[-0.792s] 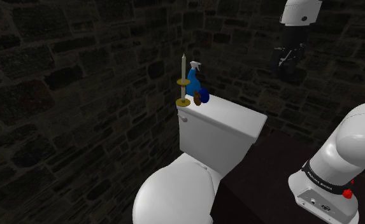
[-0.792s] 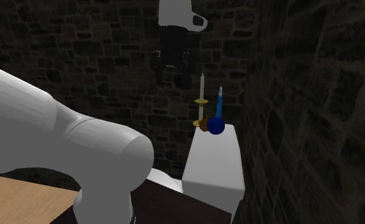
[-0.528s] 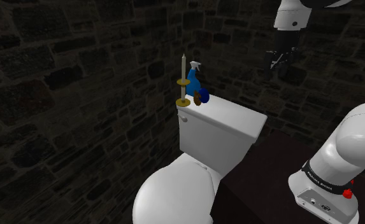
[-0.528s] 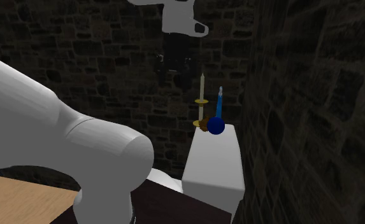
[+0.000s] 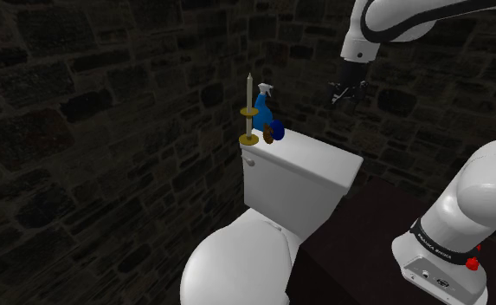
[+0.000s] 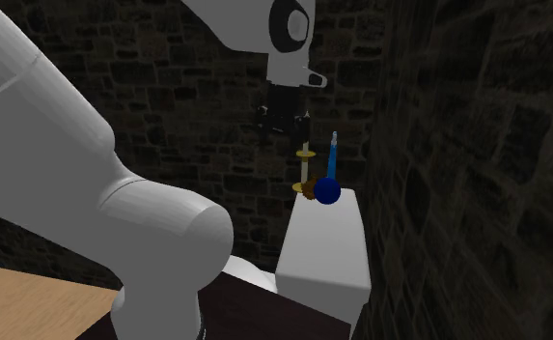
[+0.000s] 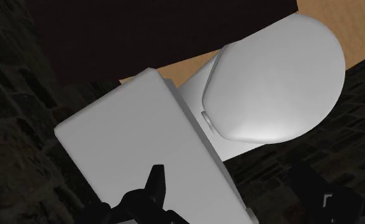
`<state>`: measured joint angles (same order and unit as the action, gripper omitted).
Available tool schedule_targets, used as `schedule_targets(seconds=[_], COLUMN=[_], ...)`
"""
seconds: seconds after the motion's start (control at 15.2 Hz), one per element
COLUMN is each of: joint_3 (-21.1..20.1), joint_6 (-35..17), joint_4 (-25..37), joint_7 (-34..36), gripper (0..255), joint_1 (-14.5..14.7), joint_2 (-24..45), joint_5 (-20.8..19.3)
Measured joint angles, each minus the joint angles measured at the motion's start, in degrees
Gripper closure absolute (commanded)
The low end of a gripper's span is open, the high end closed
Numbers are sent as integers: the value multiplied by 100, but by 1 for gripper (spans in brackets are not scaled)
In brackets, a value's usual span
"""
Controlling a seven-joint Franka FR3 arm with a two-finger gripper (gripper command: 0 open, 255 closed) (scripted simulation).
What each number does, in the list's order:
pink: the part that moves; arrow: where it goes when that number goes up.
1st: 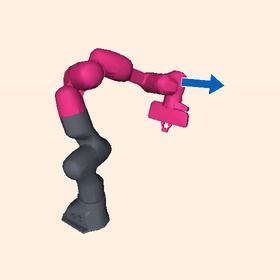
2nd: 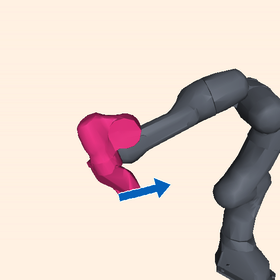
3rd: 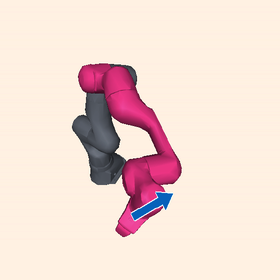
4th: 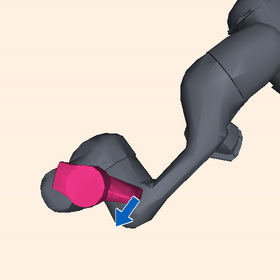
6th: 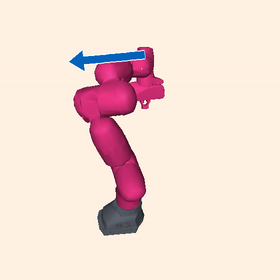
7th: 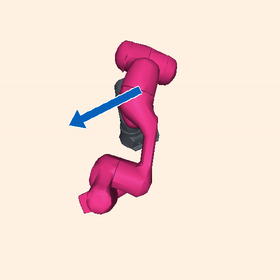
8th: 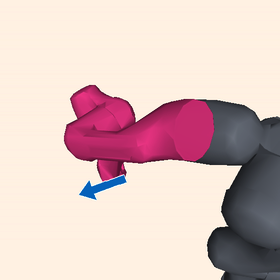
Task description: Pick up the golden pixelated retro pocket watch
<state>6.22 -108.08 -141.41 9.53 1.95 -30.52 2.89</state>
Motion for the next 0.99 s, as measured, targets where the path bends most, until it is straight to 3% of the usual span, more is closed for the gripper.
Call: schedule_targets(seconds=[0.46, 0.99], joint_3=[155, 291], joint_6=[-1432, -2459], joint_4=[316, 1257], joint_7=[-86, -472], gripper=[0, 0], joint_1=[139, 238], joint_2=[1420, 3076], joint_5=[549, 1474])
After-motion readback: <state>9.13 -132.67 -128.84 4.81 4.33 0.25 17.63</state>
